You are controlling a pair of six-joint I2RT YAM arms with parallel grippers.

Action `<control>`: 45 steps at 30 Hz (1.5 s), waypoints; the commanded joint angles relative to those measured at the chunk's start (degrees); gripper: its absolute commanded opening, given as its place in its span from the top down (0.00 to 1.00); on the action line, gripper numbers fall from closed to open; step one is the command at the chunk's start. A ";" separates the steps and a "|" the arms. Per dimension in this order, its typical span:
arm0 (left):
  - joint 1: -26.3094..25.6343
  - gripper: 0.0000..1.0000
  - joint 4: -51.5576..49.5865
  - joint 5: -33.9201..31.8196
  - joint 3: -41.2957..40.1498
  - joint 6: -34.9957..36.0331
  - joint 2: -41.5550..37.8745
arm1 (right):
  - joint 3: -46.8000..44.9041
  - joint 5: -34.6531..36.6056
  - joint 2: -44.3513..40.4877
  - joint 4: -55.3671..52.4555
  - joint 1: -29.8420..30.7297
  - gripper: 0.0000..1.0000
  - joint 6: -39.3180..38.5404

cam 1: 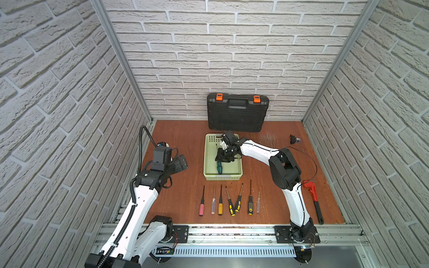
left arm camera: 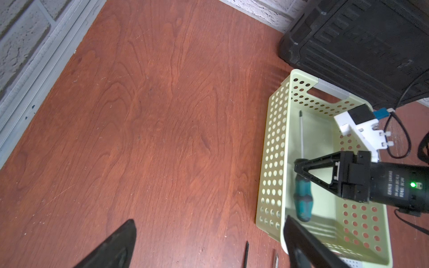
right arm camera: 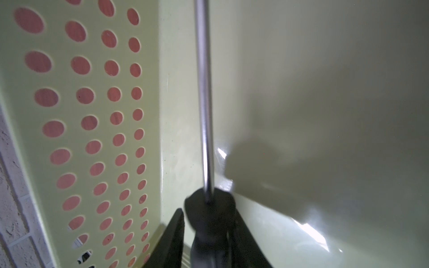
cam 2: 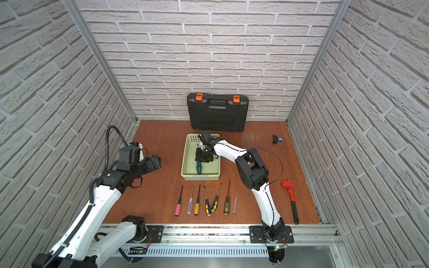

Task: Put the screwdriver in the bin
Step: Place the screwdriver into the bin, then pick up the screwdriver from the bottom-center of the table.

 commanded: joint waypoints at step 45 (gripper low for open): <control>-36.21 0.29 -5.47 8.04 -12.07 -21.55 15.37 | -27.17 31.13 -40.36 9.27 7.92 0.39 -20.89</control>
